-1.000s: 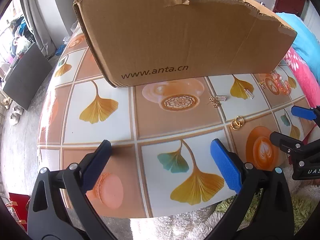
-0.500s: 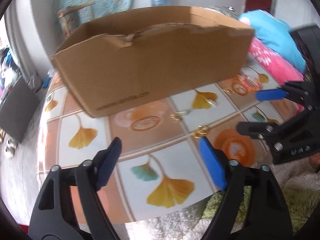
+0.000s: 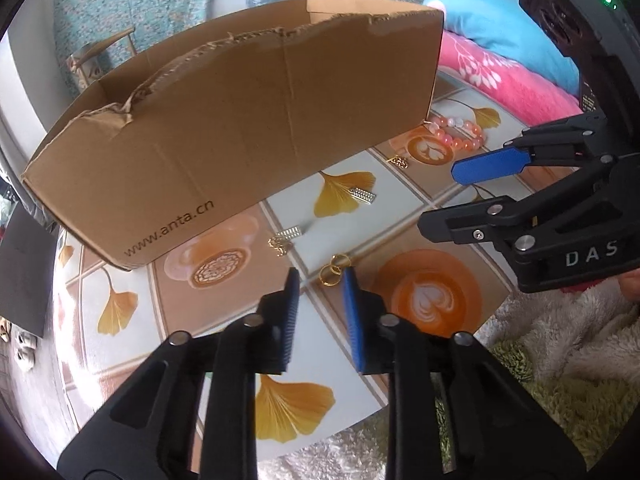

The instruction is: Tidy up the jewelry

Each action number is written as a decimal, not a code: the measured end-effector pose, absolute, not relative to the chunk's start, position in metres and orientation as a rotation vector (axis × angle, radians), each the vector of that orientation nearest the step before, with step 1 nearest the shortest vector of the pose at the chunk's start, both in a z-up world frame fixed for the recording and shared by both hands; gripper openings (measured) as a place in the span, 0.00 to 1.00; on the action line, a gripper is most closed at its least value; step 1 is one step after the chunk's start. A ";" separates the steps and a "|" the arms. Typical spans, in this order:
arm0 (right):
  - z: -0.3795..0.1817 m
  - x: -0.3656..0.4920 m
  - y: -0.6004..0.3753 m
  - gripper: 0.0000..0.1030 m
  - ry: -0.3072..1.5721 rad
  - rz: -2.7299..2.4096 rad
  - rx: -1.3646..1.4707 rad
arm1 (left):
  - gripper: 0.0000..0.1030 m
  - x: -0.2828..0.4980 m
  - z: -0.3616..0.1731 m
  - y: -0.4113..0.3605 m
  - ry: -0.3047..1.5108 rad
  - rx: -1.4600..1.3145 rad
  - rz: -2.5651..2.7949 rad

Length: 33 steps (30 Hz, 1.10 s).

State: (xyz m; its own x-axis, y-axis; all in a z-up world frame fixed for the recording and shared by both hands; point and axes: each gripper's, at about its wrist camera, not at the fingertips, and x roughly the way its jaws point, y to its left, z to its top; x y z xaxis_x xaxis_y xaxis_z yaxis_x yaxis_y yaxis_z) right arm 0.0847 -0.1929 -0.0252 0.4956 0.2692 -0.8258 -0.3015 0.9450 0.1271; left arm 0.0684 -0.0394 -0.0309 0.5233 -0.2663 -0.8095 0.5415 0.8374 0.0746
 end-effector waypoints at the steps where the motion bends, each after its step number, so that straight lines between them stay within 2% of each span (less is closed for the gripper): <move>1: -0.025 0.084 -0.193 0.57 0.994 0.345 -0.034 | 0.18 0.069 -0.032 -0.040 0.900 0.342 -0.497; 10: -0.024 0.081 -0.196 0.57 0.991 0.342 -0.023 | 0.18 0.077 -0.034 -0.039 0.906 0.292 -0.533; 13: -0.024 0.080 -0.195 0.57 0.989 0.341 -0.023 | 0.09 0.076 -0.033 -0.036 0.897 0.287 -0.548; 16: -0.024 0.080 -0.195 0.57 0.987 0.339 -0.023 | 0.09 0.074 -0.033 -0.035 0.888 0.294 -0.557; 31: -0.014 0.076 -0.161 0.57 0.945 0.444 -0.097 | 0.08 0.073 -0.031 -0.008 0.909 0.247 -0.460; 33: -0.015 0.077 -0.151 0.53 0.938 0.469 -0.124 | 0.08 0.074 -0.031 -0.004 0.911 0.238 -0.450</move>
State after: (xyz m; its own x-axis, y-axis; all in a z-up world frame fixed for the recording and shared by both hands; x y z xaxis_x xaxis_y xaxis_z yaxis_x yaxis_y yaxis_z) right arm 0.0769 -0.1511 -0.0146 0.4996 0.3337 -0.7994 -0.4393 0.8930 0.0983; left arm 0.0739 -0.0043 -0.0315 0.5293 -0.2733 -0.8032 0.4713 0.8819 0.0104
